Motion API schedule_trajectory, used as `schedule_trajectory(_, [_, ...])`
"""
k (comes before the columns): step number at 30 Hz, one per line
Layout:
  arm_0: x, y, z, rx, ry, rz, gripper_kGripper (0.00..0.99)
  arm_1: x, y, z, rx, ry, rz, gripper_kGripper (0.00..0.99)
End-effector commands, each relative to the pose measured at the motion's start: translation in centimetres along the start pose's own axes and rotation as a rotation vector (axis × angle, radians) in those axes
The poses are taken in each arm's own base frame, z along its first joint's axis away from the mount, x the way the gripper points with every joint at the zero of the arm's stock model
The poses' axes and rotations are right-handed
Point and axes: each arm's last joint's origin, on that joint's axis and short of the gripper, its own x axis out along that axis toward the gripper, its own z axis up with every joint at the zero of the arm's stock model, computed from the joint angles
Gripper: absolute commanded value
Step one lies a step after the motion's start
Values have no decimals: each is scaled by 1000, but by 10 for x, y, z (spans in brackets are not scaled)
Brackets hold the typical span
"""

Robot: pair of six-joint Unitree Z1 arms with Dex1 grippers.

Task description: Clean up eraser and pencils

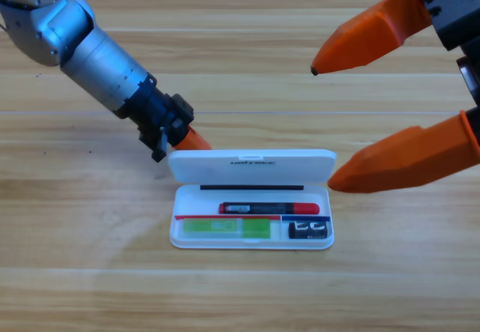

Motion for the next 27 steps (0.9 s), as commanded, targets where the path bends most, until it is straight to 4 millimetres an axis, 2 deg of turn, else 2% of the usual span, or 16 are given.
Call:
schedule_trajectory(1, [-4,-25,8,31,5,-35,0,15,1,-8,26,30,37,943])
schedule_trajectory(10, [-6,-35,12,51,17,-42,0,18,-1,-8,31,37,40,943])
schedule_trajectory(20, [16,-38,6,69,58,-64,0,20,-2,-8,35,38,40,943])
schedule_trajectory(27, [25,-36,1,77,82,-54,0,21,-2,-7,37,39,42,943])
